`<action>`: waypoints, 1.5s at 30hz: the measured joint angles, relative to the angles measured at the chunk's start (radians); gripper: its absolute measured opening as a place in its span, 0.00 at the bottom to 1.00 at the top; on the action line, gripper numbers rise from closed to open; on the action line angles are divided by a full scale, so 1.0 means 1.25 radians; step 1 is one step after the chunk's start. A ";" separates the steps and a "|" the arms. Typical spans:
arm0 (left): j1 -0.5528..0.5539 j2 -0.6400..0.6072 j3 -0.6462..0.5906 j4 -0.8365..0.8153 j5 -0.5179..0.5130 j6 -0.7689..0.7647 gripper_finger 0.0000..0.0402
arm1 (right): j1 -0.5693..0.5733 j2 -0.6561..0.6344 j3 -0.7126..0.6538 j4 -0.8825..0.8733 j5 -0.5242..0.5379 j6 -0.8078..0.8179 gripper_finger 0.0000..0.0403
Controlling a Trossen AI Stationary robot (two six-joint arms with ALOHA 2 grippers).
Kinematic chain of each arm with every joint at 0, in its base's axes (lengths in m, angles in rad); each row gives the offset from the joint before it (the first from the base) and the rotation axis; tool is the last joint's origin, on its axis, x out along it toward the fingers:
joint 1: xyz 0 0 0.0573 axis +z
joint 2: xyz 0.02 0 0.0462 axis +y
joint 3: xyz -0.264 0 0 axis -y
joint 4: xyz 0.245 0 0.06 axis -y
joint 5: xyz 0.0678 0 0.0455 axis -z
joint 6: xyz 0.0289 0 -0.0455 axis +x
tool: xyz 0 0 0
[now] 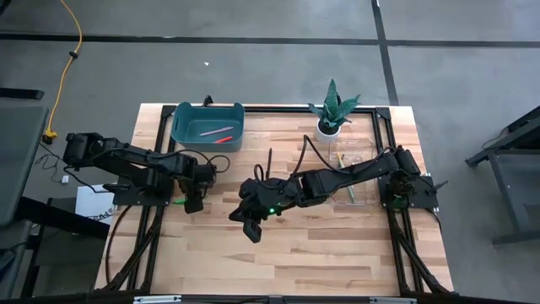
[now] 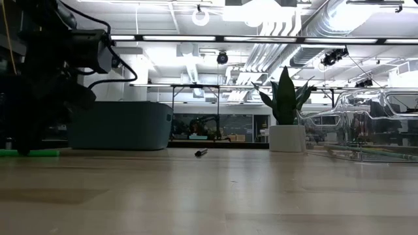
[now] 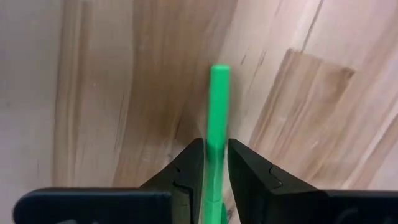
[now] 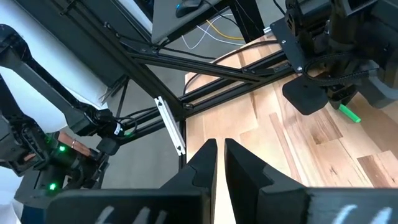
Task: Sort pens & pencils
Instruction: Put the green pen into the blue bin
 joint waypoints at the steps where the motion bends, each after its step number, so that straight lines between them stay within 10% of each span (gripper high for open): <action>1: 0.000 0.000 -0.003 -0.003 0.000 0.000 0.15 | 0.000 0.000 0.000 0.000 0.000 -0.001 0.05; 45: 0.000 -0.001 -0.026 0.007 -0.045 -0.009 0.07 | -0.021 0.000 0.000 0.000 -0.011 -0.007 0.05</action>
